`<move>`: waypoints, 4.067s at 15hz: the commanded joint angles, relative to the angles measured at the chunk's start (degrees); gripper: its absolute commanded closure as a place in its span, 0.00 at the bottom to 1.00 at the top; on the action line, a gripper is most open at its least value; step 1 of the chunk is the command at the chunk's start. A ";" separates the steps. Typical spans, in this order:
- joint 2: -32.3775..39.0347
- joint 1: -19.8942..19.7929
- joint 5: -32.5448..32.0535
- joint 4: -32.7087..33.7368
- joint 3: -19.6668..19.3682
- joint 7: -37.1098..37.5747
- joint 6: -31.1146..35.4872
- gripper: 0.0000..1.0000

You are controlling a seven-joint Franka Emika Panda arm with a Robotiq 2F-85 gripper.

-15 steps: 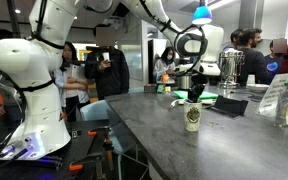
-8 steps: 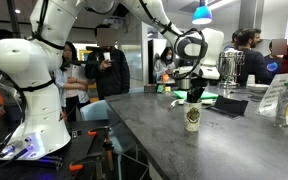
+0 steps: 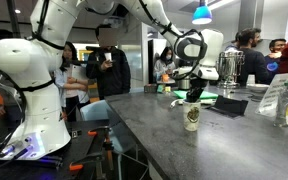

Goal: Put the blue marker on the table

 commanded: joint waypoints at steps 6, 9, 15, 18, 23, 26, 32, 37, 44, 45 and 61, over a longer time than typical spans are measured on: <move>-1.00 0.89 -0.14 0.43 -0.90 0.87 -2.48 0.95; -1.97 1.00 -0.70 0.54 -0.96 0.75 -3.96 0.95; -5.80 0.48 -0.52 0.13 -1.00 0.20 -6.73 0.95; -8.95 0.18 -0.77 -0.36 -1.33 -0.02 -9.06 0.95; -16.29 0.29 -2.44 -3.10 -1.56 -1.12 -10.22 0.95; -22.03 -0.16 -1.99 -5.90 -1.29 -2.99 -8.84 0.95; -28.69 -0.69 -22.28 -11.89 -2.29 4.87 -8.27 0.95; -30.46 -1.06 -31.98 -22.82 -1.58 6.11 -2.20 0.95; -29.53 2.59 -45.87 -34.14 2.90 22.65 6.11 0.95; -29.00 3.18 -45.56 -34.73 3.60 25.64 6.22 0.95; -11.40 13.72 -56.34 -25.92 4.08 42.54 6.35 0.49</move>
